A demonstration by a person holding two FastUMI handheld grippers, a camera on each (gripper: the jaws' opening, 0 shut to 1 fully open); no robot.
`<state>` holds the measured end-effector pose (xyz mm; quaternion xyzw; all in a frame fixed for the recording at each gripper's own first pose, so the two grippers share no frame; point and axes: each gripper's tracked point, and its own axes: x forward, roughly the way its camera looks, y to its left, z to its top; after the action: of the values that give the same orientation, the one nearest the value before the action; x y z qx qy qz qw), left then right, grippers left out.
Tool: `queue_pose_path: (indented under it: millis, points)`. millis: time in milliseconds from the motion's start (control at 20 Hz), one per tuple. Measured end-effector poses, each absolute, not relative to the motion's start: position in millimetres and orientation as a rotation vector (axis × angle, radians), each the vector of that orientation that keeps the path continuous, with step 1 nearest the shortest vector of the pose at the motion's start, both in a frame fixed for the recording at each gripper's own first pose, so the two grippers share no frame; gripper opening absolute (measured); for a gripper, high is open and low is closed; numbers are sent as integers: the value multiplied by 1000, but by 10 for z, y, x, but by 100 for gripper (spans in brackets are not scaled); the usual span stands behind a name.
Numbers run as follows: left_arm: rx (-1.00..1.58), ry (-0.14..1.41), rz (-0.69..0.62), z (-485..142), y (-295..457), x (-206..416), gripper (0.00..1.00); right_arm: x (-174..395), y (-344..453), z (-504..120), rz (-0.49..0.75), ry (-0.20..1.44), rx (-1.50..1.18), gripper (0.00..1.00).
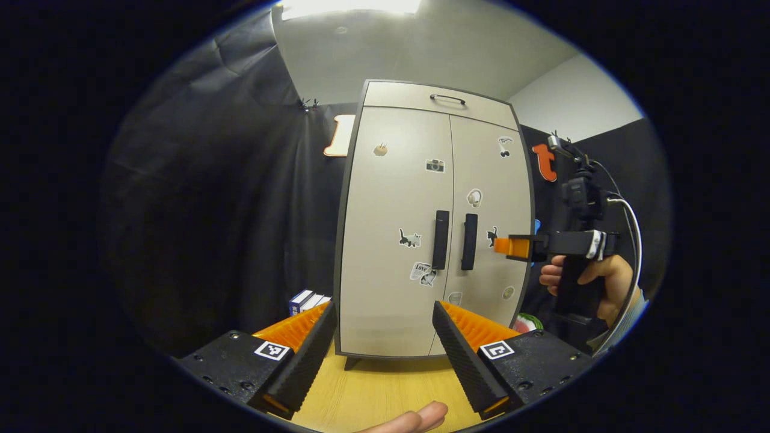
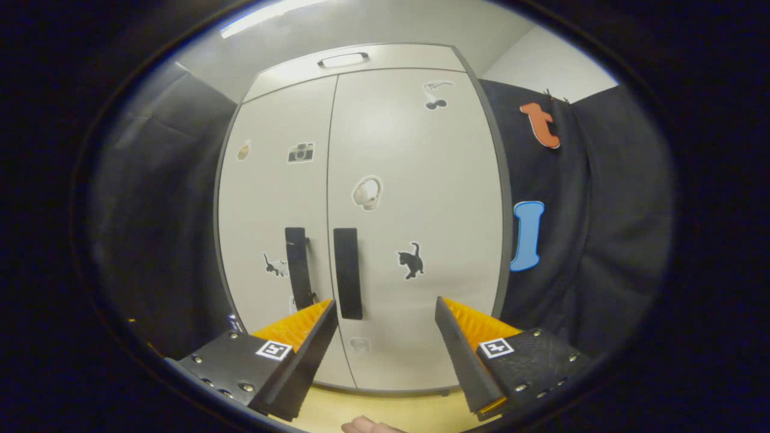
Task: Open the right door of the double-door shoe cabinet with the right hand, and open the left door with the left hand.
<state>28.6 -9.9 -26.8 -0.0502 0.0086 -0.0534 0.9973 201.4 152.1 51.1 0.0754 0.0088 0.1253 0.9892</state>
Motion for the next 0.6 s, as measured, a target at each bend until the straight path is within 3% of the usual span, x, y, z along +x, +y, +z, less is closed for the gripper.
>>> queue_pose_path:
  millis: [400, 600]
  points:
    - [-83, -4, -90, -328, -9, 124, 99, 2456, 2116, 525, 323, 18, 150, 98]
    - [-90, -10, -85, -338, 112, 98, 99, 2634, 2243, 503, 294, 8, 135, 97]
